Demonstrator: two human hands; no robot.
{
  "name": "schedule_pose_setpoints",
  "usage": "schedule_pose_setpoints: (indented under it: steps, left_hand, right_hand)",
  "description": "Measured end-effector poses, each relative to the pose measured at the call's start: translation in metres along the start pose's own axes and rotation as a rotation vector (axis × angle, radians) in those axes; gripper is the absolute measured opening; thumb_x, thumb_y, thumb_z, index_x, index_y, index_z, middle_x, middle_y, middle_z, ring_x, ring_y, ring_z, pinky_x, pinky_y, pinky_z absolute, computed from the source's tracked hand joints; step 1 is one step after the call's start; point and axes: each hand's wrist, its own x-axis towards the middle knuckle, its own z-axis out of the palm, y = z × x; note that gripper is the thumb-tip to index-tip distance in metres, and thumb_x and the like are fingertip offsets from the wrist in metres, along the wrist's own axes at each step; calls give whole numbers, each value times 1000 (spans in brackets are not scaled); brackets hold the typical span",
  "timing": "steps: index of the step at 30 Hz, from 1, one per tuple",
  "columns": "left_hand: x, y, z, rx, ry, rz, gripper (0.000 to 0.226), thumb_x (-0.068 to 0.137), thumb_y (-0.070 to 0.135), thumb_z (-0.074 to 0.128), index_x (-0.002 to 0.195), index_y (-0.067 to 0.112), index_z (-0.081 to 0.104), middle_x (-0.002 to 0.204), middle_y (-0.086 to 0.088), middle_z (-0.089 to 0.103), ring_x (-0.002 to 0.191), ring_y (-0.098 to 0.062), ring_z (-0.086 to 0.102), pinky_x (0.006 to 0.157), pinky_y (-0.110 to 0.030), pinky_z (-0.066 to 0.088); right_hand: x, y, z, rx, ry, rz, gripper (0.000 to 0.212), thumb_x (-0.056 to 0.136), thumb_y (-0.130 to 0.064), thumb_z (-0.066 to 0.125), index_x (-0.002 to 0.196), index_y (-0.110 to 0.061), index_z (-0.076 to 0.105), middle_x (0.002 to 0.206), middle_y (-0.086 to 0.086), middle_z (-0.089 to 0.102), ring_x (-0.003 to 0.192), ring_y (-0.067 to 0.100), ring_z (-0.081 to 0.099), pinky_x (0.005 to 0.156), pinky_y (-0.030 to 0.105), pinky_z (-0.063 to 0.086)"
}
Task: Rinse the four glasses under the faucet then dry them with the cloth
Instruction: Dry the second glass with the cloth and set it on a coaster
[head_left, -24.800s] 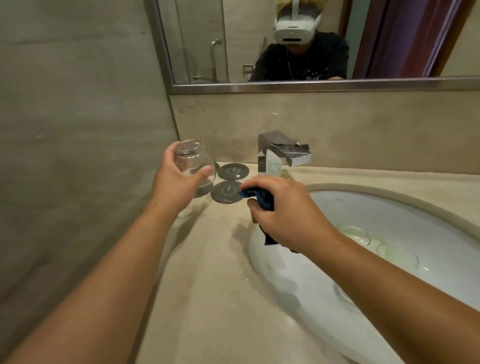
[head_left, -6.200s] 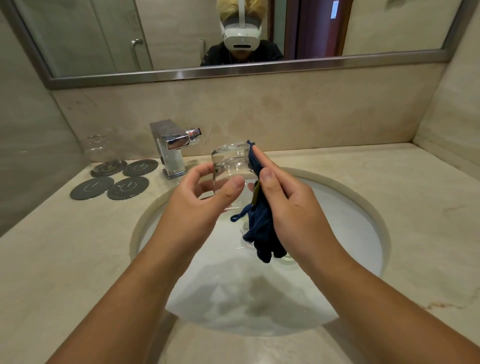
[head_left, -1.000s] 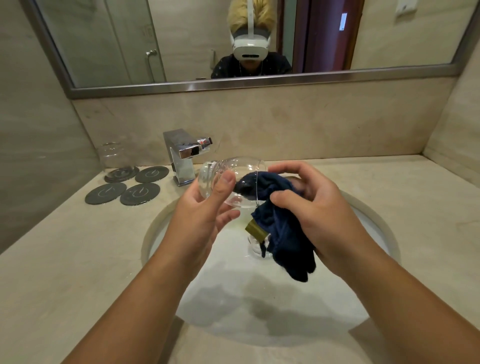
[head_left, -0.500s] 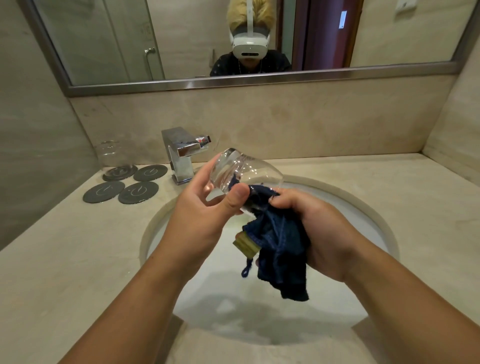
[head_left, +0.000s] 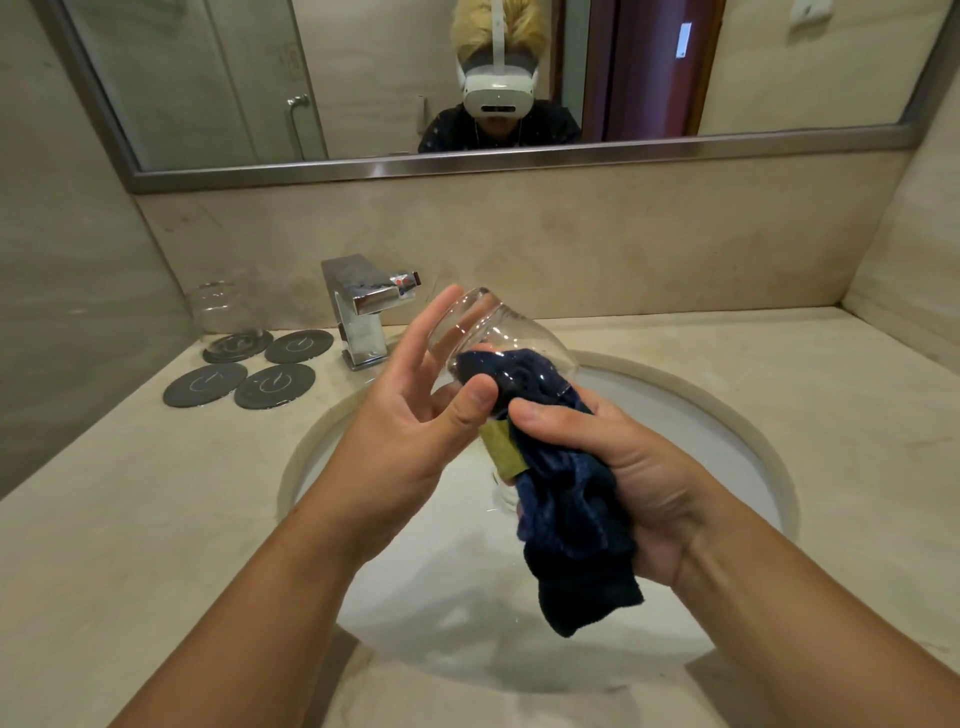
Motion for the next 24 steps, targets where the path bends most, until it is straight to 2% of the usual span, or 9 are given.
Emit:
schedule_pose_setpoints:
  steps: [5, 9, 11, 15, 18, 21, 24]
  left_hand:
    - [0, 1, 2, -81, -16, -73, 76, 86, 38, 84, 151, 55, 49, 154, -10, 58, 130, -26, 69, 101, -40, 60]
    - [1, -2, 2, -30, 79, -39, 80, 75, 47, 87, 146, 57, 54, 151, -12, 60, 136, -28, 64, 115, -53, 51]
    - [1, -2, 4, -12, 124, -6, 79, 75, 47, 87, 146, 55, 54, 145, -13, 65, 130, -28, 69, 113, -55, 52]
    - [0, -1, 9, -9, 177, 41, 75, 83, 38, 88, 149, 46, 54, 131, -6, 74, 119, -23, 75, 95, -38, 61]
    - [-1, 1, 10, -15, 209, 64, 72, 84, 34, 86, 148, 46, 55, 134, -7, 73, 117, -21, 75, 91, -33, 61]
    - [-1, 3, 10, 5, 242, 86, 74, 84, 40, 85, 150, 45, 53, 137, -8, 71, 119, -22, 74, 95, -37, 61]
    - [-2, 3, 9, 22, 258, 105, 72, 87, 38, 83, 151, 44, 52, 135, -6, 72, 119, -24, 74, 100, -45, 60]
  right_hand:
    - [0, 0, 4, -102, 84, 0, 17, 80, -14, 86, 94, -18, 77, 76, 8, 71, 55, 19, 65, 49, 31, 54]
    - [0, -1, 4, -139, 102, -2, 25, 77, -16, 80, 102, -18, 77, 79, 6, 71, 60, 18, 66, 51, 31, 55]
    - [1, 1, 3, -131, 89, -17, 25, 79, -12, 82, 103, -21, 79, 83, 6, 73, 64, 18, 67, 53, 33, 56]
    - [2, 5, 6, -196, 128, -70, 33, 83, -7, 78, 113, -20, 77, 90, 6, 76, 71, 17, 69, 61, 31, 58]
    - [3, 5, 7, -252, 161, -136, 39, 91, 1, 75, 120, -25, 75, 93, 3, 78, 73, 16, 71, 63, 28, 59]
    - [4, 6, 7, -274, 148, -179, 38, 83, -7, 77, 114, -28, 76, 92, 1, 78, 74, 17, 72, 63, 28, 59]
    - [4, 8, 5, -309, 154, -174, 29, 88, -2, 79, 104, -26, 80, 91, 3, 78, 77, 18, 73, 69, 34, 59]
